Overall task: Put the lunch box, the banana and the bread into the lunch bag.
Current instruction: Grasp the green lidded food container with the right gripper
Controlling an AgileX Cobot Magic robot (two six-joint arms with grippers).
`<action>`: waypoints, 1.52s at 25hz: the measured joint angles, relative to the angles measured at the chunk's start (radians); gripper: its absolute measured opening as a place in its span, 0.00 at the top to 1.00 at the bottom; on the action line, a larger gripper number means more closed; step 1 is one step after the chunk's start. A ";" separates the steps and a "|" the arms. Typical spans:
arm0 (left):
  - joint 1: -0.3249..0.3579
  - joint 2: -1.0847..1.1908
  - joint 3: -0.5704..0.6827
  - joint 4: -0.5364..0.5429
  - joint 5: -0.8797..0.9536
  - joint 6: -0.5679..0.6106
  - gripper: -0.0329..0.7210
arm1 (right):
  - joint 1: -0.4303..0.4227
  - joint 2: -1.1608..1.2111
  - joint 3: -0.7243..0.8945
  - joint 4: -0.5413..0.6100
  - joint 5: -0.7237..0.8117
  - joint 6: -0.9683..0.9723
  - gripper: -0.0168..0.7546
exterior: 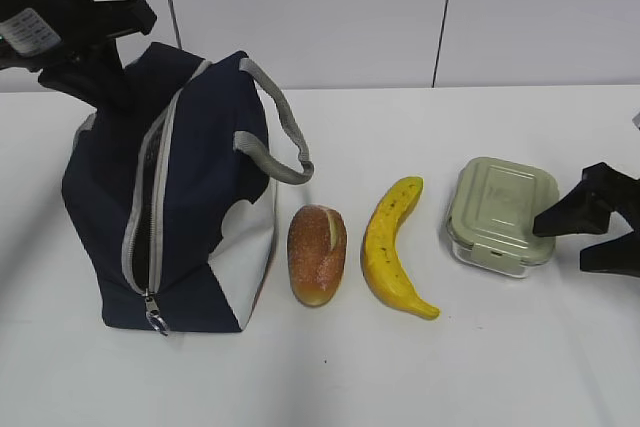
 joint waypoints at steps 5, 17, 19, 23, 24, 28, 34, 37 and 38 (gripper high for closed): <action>0.000 0.000 0.000 0.000 0.000 0.000 0.96 | 0.000 0.000 -0.007 0.010 -0.004 -0.023 0.25; 0.000 0.000 0.000 0.000 0.000 0.000 0.96 | 0.000 0.081 -0.082 0.056 -0.007 -0.065 0.19; 0.000 0.000 0.000 0.000 0.000 0.000 0.96 | 0.000 0.119 -0.122 0.056 0.026 -0.066 0.18; 0.000 0.000 0.000 0.001 0.000 0.000 0.96 | 0.000 0.195 -0.189 0.047 0.078 -0.060 0.18; 0.000 0.000 0.000 0.001 0.001 0.000 0.96 | 0.000 0.212 -0.197 0.046 0.083 -0.058 0.18; 0.000 0.000 0.000 0.001 0.002 0.000 0.96 | 0.000 0.254 -0.206 0.042 0.091 -0.056 0.18; 0.000 0.000 0.000 0.001 0.003 0.000 0.96 | 0.000 0.285 -0.211 0.087 0.112 -0.065 0.19; 0.000 0.000 0.000 0.001 0.003 0.000 0.96 | 0.000 0.294 -0.211 0.121 0.121 -0.095 0.22; 0.000 0.000 0.000 0.001 0.003 0.000 0.96 | 0.000 0.295 -0.211 0.129 0.123 -0.099 0.23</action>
